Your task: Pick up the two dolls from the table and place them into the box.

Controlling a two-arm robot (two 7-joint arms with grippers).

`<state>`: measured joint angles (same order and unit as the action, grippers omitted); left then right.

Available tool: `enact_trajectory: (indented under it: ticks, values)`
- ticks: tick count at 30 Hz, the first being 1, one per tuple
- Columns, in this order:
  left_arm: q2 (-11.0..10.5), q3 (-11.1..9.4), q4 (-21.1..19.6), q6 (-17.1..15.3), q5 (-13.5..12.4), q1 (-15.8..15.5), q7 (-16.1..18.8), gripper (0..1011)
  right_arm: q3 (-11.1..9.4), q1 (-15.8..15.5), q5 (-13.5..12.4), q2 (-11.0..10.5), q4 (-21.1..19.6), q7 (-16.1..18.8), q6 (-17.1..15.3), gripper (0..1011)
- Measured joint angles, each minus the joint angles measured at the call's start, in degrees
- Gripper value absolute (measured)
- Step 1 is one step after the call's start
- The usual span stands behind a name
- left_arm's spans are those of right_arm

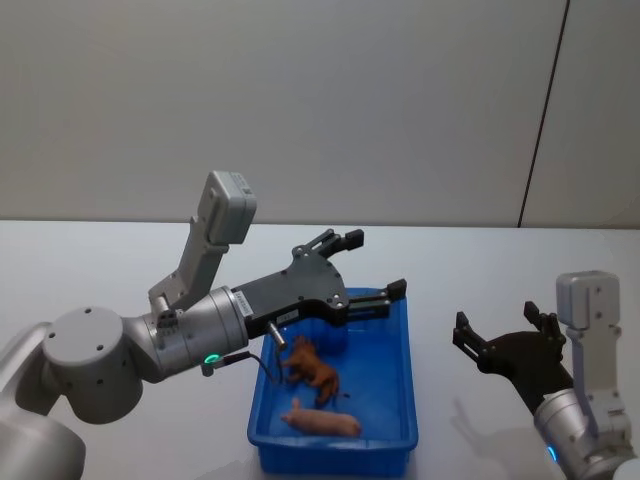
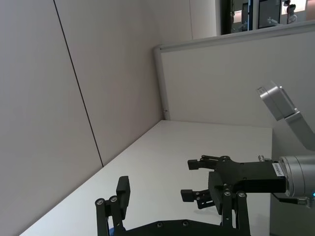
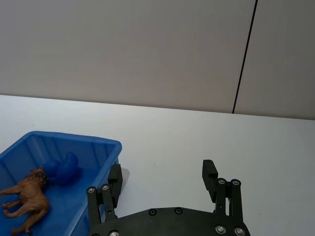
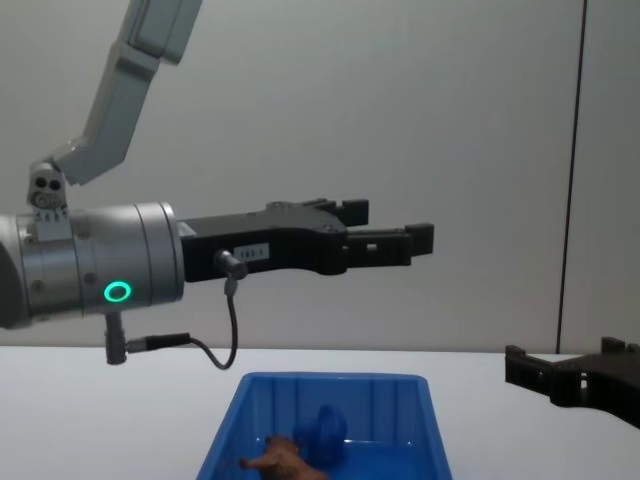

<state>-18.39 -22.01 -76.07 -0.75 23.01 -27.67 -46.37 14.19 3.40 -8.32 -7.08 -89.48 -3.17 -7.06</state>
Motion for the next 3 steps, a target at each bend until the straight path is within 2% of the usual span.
enact_trajectory:
  ticks: [3]
  values:
    - [0.1, -0.1, 0.2, 0.2, 0.1, -0.1, -0.3, 1001, 0.0, 0.0, 0.0, 0.0, 0.0, 0.0, 0.0, 1001]
